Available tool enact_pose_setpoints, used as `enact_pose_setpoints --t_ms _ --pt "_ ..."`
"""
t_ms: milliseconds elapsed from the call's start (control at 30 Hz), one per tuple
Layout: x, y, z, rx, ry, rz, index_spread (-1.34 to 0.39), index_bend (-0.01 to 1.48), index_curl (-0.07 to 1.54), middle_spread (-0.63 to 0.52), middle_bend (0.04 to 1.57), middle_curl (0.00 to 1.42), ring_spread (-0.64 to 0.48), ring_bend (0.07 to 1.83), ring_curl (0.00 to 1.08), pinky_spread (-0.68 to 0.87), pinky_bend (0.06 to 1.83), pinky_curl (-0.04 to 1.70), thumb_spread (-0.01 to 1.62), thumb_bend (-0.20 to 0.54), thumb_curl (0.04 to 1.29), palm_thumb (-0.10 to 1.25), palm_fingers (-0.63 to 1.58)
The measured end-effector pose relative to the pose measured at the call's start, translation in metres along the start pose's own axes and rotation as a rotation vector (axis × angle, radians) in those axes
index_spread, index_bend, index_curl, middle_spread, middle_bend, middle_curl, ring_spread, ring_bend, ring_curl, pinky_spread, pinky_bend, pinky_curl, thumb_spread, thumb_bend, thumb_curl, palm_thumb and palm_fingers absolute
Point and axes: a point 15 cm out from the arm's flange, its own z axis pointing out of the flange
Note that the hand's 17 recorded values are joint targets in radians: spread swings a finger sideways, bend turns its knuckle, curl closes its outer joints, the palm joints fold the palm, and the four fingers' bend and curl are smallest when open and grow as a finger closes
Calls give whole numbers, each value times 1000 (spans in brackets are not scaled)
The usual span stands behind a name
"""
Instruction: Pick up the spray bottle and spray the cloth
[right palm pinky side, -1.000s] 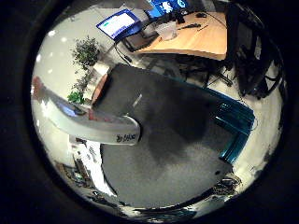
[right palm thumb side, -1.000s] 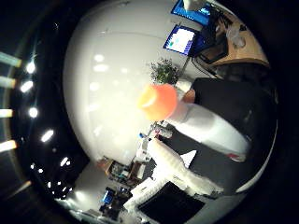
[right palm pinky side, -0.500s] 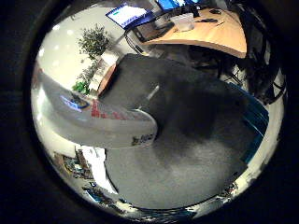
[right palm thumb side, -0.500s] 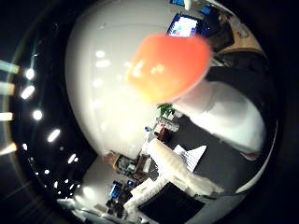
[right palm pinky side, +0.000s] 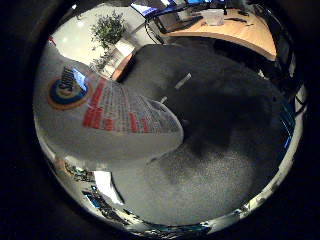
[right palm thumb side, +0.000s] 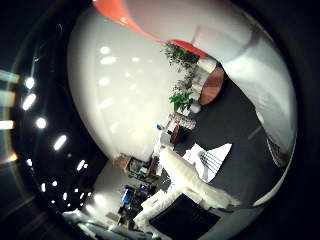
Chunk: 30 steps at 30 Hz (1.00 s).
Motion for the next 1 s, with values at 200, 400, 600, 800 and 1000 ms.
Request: enact_pose_setpoints --t_ms 200,400,600,800,1000 --pt "6 1 10 -16 -5 18 -148 114 254 79 301 336 134 704 309 589 953 135 1070 -12 447 584 430" --pt "2 -6 17 -14 -19 25 -438 163 246 -395 636 488 -377 1075 436 -245 1122 137 957 -13 502 752 957" --pt "-4 -9 20 -6 -41 12 -593 267 364 -452 844 636 -350 1164 510 -554 1161 240 789 -28 573 829 1243" --pt "-13 -11 24 16 -88 -15 -467 816 622 -307 1077 713 -268 1232 552 -444 1230 364 974 15 619 885 1365" --pt "-26 -12 24 20 -134 -42 -340 1010 681 -230 1196 728 -227 1353 590 -348 1313 460 977 25 734 1021 1284"
